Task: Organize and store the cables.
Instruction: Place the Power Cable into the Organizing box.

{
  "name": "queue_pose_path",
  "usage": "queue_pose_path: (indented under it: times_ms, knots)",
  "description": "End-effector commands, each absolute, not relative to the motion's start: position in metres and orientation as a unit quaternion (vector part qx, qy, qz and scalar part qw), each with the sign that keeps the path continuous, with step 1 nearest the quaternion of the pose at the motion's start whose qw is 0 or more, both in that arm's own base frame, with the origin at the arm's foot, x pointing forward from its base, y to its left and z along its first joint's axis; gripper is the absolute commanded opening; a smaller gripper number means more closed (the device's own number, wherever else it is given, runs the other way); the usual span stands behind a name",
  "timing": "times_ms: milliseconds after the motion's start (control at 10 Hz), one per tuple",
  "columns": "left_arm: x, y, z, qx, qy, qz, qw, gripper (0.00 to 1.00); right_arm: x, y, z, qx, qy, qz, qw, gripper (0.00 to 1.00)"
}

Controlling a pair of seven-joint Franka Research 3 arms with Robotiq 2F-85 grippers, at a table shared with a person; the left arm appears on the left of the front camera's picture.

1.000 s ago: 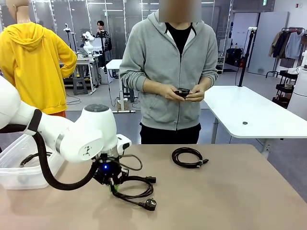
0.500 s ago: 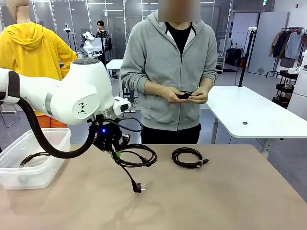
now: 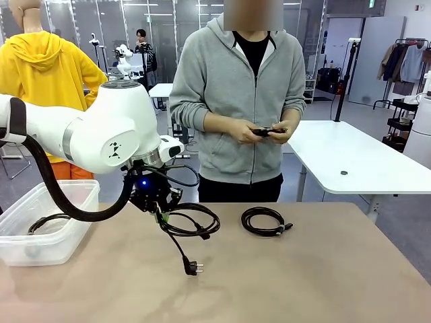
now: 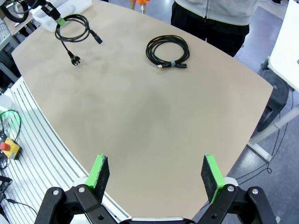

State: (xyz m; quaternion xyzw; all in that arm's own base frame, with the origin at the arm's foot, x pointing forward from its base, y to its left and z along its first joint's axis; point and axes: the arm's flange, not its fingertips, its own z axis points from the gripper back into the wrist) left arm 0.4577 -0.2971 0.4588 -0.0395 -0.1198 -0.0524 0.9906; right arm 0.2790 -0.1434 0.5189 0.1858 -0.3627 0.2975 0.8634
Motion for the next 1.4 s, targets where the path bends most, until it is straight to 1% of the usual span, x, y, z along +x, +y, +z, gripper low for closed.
queue_pose_path:
  times_ms: [0,200,300,400,500,700,800,1100,1200,1300]
  knots:
    - [0.458,-0.297,0.461,-0.042,-0.122,-0.043,0.991,0.14,0.279,-0.144,0.519,0.188,-0.365,0.305,0.859,1.0]
    - [0.458,-0.296,0.459,-0.039,-0.12,-0.051,0.991,0.16,0.279,-0.144,0.519,0.188,-0.365,0.305,0.859,1.0]
    - [0.465,-0.285,0.479,-0.067,-0.11,-0.108,0.986,0.16,0.279,-0.144,0.519,0.188,-0.365,0.305,0.859,1.0]
    - [0.474,-0.261,0.502,-0.057,-0.127,-0.15,0.979,0.16,0.279,-0.144,0.519,0.188,-0.365,0.305,0.859,1.0]
    - [0.479,-0.238,0.52,-0.057,-0.136,-0.151,0.978,0.16,0.279,-0.144,0.519,0.188,-0.365,0.305,0.859,1.0]
    - [0.486,-0.186,0.55,-0.077,-0.165,-0.115,0.976,0.16,0.279,-0.144,0.519,0.188,-0.365,0.305,0.859,1.0]
    - [0.488,-0.152,0.562,-0.074,-0.18,-0.107,0.975,0.16,0.279,-0.144,0.519,0.188,-0.365,0.305,0.859,1.0]
    - [0.487,-0.052,0.598,-0.076,-0.238,-0.034,0.968,0.16,0.279,-0.144,0.519,0.188,-0.365,0.305,0.859,1.0]
    - [0.487,-0.016,0.607,-0.072,-0.266,-0.007,0.961,0.16,0.279,-0.144,0.519,0.188,-0.365,0.305,0.859,1.0]
    - [0.488,0.004,0.61,-0.069,-0.273,-0.006,0.96,0.16,0.279,-0.144,0.519,0.188,-0.365,0.305,0.859,1.0]
